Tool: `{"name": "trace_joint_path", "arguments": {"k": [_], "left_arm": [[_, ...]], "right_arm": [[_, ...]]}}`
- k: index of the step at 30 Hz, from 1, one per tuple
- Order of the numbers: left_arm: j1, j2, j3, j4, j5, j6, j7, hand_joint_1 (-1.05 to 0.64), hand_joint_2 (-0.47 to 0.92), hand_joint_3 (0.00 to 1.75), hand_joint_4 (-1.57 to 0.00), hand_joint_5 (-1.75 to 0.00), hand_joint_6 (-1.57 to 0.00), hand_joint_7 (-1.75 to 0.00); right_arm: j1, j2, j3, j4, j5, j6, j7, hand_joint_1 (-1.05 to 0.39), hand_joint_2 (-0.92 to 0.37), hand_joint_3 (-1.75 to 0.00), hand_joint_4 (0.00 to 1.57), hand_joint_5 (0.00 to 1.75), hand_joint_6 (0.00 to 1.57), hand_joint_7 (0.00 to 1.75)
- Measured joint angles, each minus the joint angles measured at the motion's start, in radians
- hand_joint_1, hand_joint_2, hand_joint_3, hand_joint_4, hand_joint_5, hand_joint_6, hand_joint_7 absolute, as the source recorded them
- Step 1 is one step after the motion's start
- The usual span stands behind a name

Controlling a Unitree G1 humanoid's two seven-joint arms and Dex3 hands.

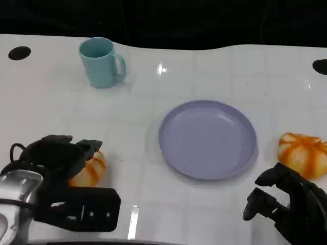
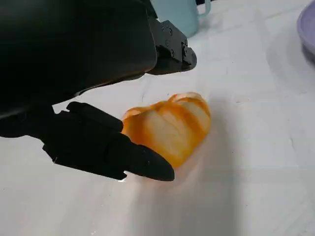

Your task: Grasp the bread from the table and place it into the plate.

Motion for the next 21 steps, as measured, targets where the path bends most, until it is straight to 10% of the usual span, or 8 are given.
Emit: {"name": "trace_joint_path", "arguments": {"k": [16,21], "left_arm": [[-0.233,-0.048,-0.127,0.501,-0.103,-0.111,0.178,-0.36,0.91,0.11,-0.16,-0.07,-0.18,-0.03],[-0.267,-0.048,-0.127,0.617,-0.172,-0.21,0.272,-0.26,0.92,0.37,-0.58,-0.29,-0.53,-0.1]], "right_arm": [[0.0,-0.001,-0.002,0.005,0.002,-0.003,0.012,-0.52,-0.92,-0.18,0.74,1.54,0.81,1.04],[0.002,-0.001,-0.003,0.005,0.002,-0.003,0.012,-0.52,-0.92,-0.18,0.74,1.54,0.81,1.05]]}}
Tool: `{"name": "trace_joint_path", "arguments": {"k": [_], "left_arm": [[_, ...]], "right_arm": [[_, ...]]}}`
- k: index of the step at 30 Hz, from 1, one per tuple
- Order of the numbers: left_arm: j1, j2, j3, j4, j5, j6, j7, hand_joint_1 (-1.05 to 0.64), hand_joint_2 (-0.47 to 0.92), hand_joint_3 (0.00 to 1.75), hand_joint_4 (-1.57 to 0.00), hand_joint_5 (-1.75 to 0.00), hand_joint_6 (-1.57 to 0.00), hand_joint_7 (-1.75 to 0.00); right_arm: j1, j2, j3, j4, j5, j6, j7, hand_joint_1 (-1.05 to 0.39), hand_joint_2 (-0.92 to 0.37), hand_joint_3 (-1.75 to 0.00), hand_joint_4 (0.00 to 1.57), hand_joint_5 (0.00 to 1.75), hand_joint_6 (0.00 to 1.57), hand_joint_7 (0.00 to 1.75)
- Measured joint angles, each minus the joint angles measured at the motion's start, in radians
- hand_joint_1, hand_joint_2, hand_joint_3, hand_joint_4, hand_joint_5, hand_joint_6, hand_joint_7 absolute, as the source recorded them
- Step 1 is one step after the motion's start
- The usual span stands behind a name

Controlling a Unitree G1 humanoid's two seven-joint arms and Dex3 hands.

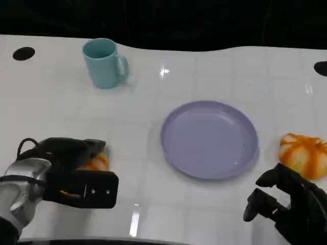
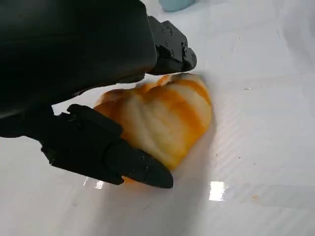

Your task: Grasp the bread from the table and place it into the plate.

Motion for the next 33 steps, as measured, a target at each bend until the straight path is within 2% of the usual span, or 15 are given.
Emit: {"name": "trace_joint_path", "arguments": {"k": [1,2,3,4,5,7,12,14,16,21,23,26,27,29,33], "left_arm": [[0.0,0.0,0.002,0.02,-0.014,-0.018,0.031,-0.27,0.92,0.29,-0.75,-0.66,-0.8,-0.15],[-0.001,-0.003,0.007,0.039,-0.026,-0.033,0.061,-0.27,0.92,0.26,-0.79,-0.84,-0.92,-0.17],[-0.002,-0.009,0.014,0.057,-0.043,-0.045,0.091,-0.28,0.92,0.26,-0.82,-1.21,-1.05,-0.34],[-0.002,-0.013,0.02,0.072,-0.054,-0.057,0.122,-0.27,0.91,0.28,-0.83,-1.53,-0.89,-1.03],[-0.003,-0.016,0.024,0.089,-0.061,-0.075,0.166,-0.26,0.91,0.3,-0.85,-1.63,-0.79,-1.38],[-0.004,-0.023,0.024,0.118,-0.062,-0.107,0.258,-0.26,0.92,0.42,-0.83,-1.72,-0.66,-1.67],[-0.005,-0.035,0.023,0.171,-0.064,-0.155,0.399,-0.26,0.91,0.58,-0.81,-1.75,-0.61,-1.74],[-0.006,-0.038,0.025,0.183,-0.078,-0.174,0.427,-0.26,0.81,0.78,-0.82,-1.75,-0.62,-1.75],[-0.009,-0.043,0.027,0.198,-0.091,-0.185,0.447,-0.26,0.76,0.82,-0.82,-1.75,-0.62,-1.75],[-0.022,-0.055,0.025,0.229,-0.091,-0.204,0.513,-0.26,0.74,0.81,-0.81,-1.75,-0.6,-1.75],[-0.031,-0.06,0.024,0.236,-0.091,-0.209,0.529,-0.26,0.76,0.67,-0.81,-1.75,-0.56,-1.75],[-0.054,-0.068,0.024,0.238,-0.091,-0.209,0.53,-0.26,0.76,0.62,-0.82,-1.75,-0.57,-1.75],[-0.065,-0.069,0.024,0.238,-0.091,-0.21,0.53,-0.25,0.76,0.65,-0.83,-1.75,-0.58,-1.75],[-0.081,-0.069,0.024,0.237,-0.097,-0.213,0.531,-0.25,0.68,0.89,-0.85,-1.75,-0.62,-1.75],[-0.097,-0.072,0.025,0.21,-0.101,-0.229,0.531,-0.24,0.58,1.0,-0.84,-1.75,-0.63,-1.75]], "right_arm": [[0.0,0.0,0.0,0.0,0.0,0.0,0.0,-0.52,-0.92,-0.19,0.74,1.54,0.82,1.05],[0.0,0.0,0.0,0.0,0.0,0.0,0.0,-0.52,-0.92,-0.19,0.74,1.54,0.82,1.05],[0.0,0.0,0.0,0.0,0.0,0.0,0.0,-0.52,-0.92,-0.19,0.74,1.54,0.81,1.05],[0.0,0.0,0.0,0.0,0.0,0.0,0.0,-0.52,-0.92,-0.2,0.74,1.54,0.81,1.05],[0.001,0.0,-0.001,0.0,-0.001,0.0,0.0,-0.52,-0.92,-0.2,0.74,1.54,0.81,1.05],[0.001,0.0,-0.002,0.0,0.0,0.0,0.0,-0.52,-0.92,-0.2,0.74,1.54,0.81,1.05],[0.001,0.0,-0.003,0.0,0.0,0.0,0.001,-0.52,-0.92,-0.19,0.75,1.54,0.82,1.04],[0.001,-0.001,-0.004,0.0,0.0,0.0,0.001,-0.52,-0.92,-0.18,0.75,1.54,0.82,1.05],[0.0,-0.002,-0.004,0.0,0.0,0.0,0.001,-0.52,-0.92,-0.18,0.75,1.54,0.82,1.05],[0.0,-0.003,-0.004,0.001,0.0,0.0,0.001,-0.52,-0.92,-0.17,0.74,1.54,0.82,1.05],[-0.001,-0.004,-0.004,0.001,0.0,0.001,0.001,-0.53,-0.92,-0.17,0.74,1.54,0.82,1.05],[-0.001,-0.005,-0.004,0.001,0.0,0.001,0.001,-0.52,-0.92,-0.17,0.74,1.54,0.82,1.05],[-0.001,-0.005,-0.004,0.001,0.0,0.0,0.001,-0.52,-0.92,-0.18,0.74,1.54,0.81,1.05],[-0.001,-0.005,-0.005,0.001,0.0,0.001,0.001,-0.51,-0.92,-0.18,0.74,1.54,0.81,1.05],[-0.001,-0.005,-0.007,0.001,0.001,0.001,0.001,-0.52,-0.92,-0.18,0.74,1.54,0.81,1.06]]}}
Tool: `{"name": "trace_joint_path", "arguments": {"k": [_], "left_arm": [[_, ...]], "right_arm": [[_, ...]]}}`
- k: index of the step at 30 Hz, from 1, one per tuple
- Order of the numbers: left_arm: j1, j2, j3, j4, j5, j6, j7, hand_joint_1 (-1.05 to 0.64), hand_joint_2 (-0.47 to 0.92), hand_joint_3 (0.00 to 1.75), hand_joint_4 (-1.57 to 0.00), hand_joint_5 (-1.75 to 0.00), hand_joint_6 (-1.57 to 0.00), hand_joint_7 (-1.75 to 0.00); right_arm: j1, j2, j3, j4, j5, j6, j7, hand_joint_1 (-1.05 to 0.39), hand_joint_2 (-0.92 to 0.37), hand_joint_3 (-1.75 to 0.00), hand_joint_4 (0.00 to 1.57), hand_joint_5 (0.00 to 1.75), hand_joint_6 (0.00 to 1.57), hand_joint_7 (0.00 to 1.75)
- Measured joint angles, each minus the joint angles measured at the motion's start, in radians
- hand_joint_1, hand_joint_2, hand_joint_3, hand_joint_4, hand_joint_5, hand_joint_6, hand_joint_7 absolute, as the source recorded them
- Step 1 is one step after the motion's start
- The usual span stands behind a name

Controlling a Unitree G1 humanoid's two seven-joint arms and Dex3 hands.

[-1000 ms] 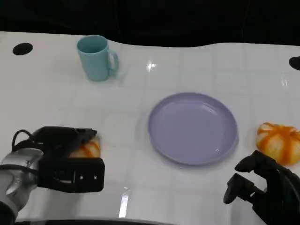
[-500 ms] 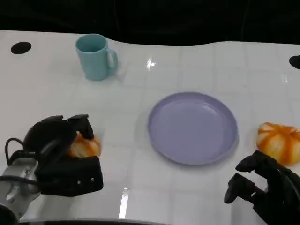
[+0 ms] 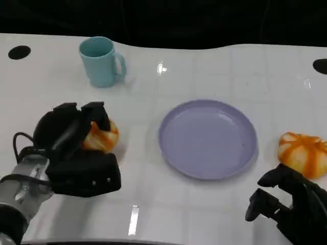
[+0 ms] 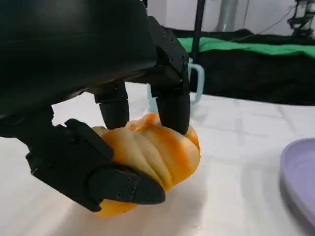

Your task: Grasp the bread from the table and place it into the plate.

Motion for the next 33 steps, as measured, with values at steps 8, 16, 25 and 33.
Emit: {"name": "trace_joint_path", "arguments": {"k": [8,16,25,33], "left_arm": [[-0.035,-0.023,0.005,-0.069,-0.019,-0.007,0.0,-0.19,0.56,0.99,-0.83,-1.75,-0.58,-1.75],[-0.068,-0.045,0.001,-0.069,-0.019,-0.014,0.0,-0.17,0.55,0.99,-0.85,-1.75,-0.62,-1.75],[-0.225,-0.175,-0.053,0.013,0.001,-0.101,0.035,-0.16,0.47,1.21,-0.9,-1.75,-0.67,-1.75],[-0.257,-0.244,-0.076,0.101,0.0,-0.127,0.02,-0.2,0.53,1.2,-0.92,-1.75,-0.7,-1.75]], "right_arm": [[-0.003,-0.003,-0.001,0.005,0.0,0.002,0.0,-0.52,-0.92,-0.19,0.74,1.54,0.81,1.06],[-0.001,-0.004,-0.004,0.006,0.0,0.001,0.0,-0.51,-0.92,-0.2,0.71,1.55,0.79,1.06],[-0.001,0.001,0.0,0.008,-0.001,0.0,0.001,-0.51,-0.92,-0.22,0.71,1.56,0.78,1.08],[-0.001,0.003,0.005,0.008,-0.001,0.0,0.001,-0.5,-0.92,-0.19,0.73,1.55,0.78,1.09]]}}
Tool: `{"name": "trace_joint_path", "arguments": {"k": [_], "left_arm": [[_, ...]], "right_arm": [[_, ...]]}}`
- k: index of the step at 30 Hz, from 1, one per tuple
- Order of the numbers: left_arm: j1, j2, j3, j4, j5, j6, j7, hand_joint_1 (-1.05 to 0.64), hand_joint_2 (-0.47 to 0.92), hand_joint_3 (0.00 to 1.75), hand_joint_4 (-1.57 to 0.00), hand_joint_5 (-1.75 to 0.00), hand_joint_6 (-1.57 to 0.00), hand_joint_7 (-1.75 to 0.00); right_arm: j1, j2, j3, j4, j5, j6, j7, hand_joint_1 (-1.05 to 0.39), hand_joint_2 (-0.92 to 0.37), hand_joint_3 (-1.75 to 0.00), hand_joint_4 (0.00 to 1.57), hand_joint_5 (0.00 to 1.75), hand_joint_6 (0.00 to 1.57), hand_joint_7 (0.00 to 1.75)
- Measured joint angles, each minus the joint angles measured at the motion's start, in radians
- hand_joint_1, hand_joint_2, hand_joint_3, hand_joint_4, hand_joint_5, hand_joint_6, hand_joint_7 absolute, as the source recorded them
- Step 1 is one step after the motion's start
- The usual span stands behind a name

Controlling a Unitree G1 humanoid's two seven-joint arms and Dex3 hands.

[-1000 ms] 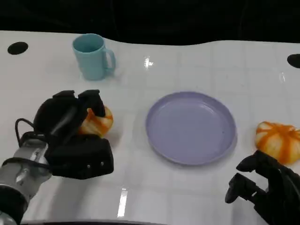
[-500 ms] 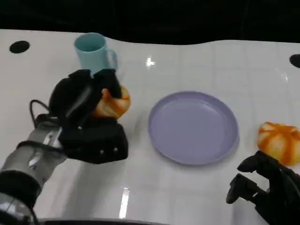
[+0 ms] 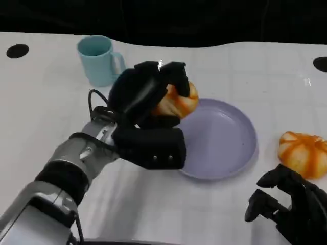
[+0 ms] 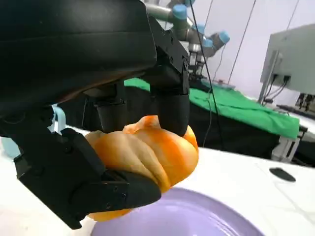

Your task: Grasp the bread from the table and place it into the plate.

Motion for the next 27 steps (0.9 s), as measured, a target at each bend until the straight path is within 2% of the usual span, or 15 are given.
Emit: {"name": "trace_joint_path", "arguments": {"k": [7,16,21,23,25,27], "left_arm": [[-0.075,-0.049,-0.005,0.044,-0.022,0.004,-0.083,-0.23,0.6,1.15,-0.93,-1.75,-0.74,-1.75],[-0.104,-0.078,-0.017,0.095,-0.031,-0.005,-0.139,-0.19,0.49,1.28,-0.93,-1.75,-0.75,-1.75],[-0.108,-0.086,-0.032,0.115,-0.031,-0.013,-0.182,-0.2,0.51,1.25,-0.89,-1.75,-0.72,-1.75],[-0.114,-0.093,-0.032,0.125,-0.035,-0.013,-0.211,-0.2,0.54,1.17,-0.86,-1.75,-0.68,-1.75],[-0.12,-0.1,-0.029,0.133,-0.046,-0.013,-0.251,-0.21,0.6,1.04,-0.75,-1.69,-0.65,-1.47],[-0.127,-0.106,-0.021,0.136,-0.074,-0.013,-0.301,-0.25,0.74,0.69,-0.62,-1.45,-0.59,-1.0]], "right_arm": [[0.004,0.003,0.005,0.0,0.0,-0.002,0.007,-0.5,-0.92,-0.22,0.73,1.54,0.77,1.08],[0.006,0.008,0.011,0.0,0.0,-0.011,0.007,-0.49,-0.92,-0.24,0.73,1.54,0.77,1.07],[0.008,0.01,0.012,0.0,0.001,-0.011,0.007,-0.49,-0.92,-0.23,0.73,1.53,0.76,1.06],[0.009,0.01,0.012,-0.001,0.0,-0.011,0.007,-0.49,-0.92,-0.23,0.73,1.53,0.76,1.07],[0.011,0.01,0.012,-0.001,-0.001,-0.012,0.007,-0.49,-0.92,-0.23,0.73,1.53,0.76,1.07],[0.011,0.01,0.014,-0.001,-0.001,-0.014,0.007,-0.49,-0.92,-0.24,0.72,1.53,0.76,1.07]]}}
